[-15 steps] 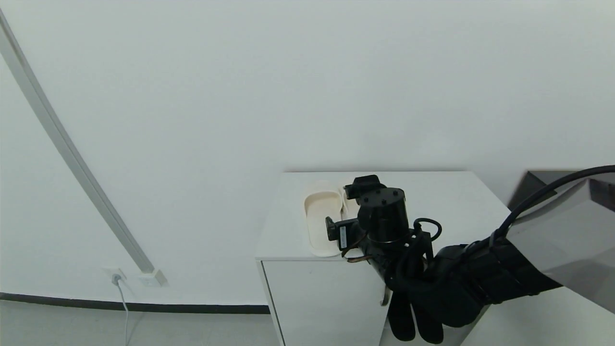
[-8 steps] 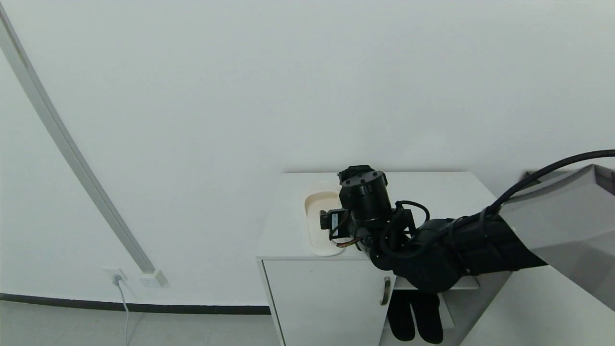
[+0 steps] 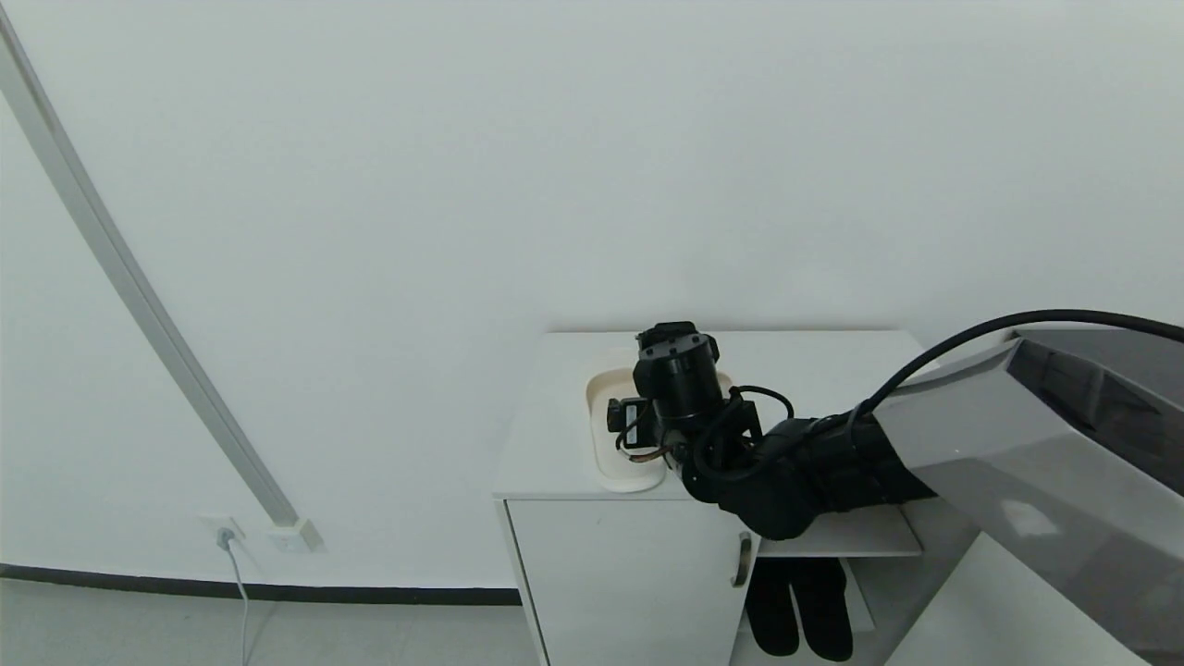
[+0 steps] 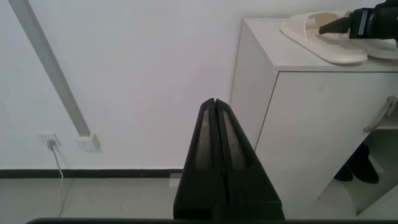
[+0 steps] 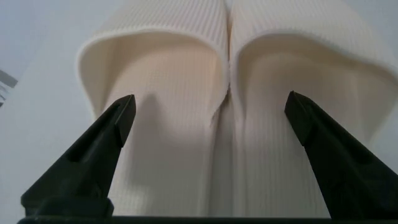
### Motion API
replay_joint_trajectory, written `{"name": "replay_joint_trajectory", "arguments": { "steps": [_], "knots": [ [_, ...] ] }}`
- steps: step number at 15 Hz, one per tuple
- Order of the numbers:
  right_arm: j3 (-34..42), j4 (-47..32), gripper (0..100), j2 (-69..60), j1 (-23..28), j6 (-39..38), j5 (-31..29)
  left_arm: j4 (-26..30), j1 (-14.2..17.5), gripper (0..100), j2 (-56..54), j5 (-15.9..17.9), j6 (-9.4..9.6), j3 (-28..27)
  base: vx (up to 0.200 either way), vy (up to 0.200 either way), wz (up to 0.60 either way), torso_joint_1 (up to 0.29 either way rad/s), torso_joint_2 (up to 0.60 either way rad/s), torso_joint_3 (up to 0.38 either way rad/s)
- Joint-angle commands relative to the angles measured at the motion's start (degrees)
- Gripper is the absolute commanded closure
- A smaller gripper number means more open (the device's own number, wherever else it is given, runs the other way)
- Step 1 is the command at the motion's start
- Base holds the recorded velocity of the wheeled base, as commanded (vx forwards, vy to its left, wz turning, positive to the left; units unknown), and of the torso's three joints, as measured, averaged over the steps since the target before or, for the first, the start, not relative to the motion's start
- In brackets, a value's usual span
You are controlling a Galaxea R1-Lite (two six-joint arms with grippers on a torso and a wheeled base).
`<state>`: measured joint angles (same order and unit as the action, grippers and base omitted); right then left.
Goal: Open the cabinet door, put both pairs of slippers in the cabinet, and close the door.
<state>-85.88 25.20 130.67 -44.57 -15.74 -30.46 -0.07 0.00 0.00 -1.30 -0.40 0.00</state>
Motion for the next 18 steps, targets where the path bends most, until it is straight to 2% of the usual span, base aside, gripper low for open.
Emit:
{"name": "replay_joint_trajectory", "arguments": {
  "steps": [1, 11, 17, 18],
  "knots": [
    [-2.18, 0.20, 0, 2.22, 0.62, 0.27, -0.21, -0.01, 0.00, 100, 0.00, -0.01, -0.04, 0.00, 0.000, 0.000, 0.00, 0.000, 0.00, 0.000],
    [-8.07, 0.20, 0, 5.65, 2.29, 4.93, -0.21, -0.01, 0.00, 100, 0.00, -0.01, -0.04, 0.00, 0.000, 0.000, 0.00, 0.000, 0.00, 0.000],
    [-9.57, 0.29, 0, 6.35, 2.64, 5.19, -0.21, -0.01, 0.00, 100, 0.00, -0.01, -0.04, 0.00, 0.000, 0.000, 0.00, 0.000, 0.00, 0.000],
    [-9.74, 0.29, 100, 6.35, 2.64, 5.19, -0.21, -0.01, 0.00, 100, 0.00, -0.01, -0.04, 0.00, 0.000, 0.000, 0.00, 0.000, 0.00, 0.000]
  ]
}}
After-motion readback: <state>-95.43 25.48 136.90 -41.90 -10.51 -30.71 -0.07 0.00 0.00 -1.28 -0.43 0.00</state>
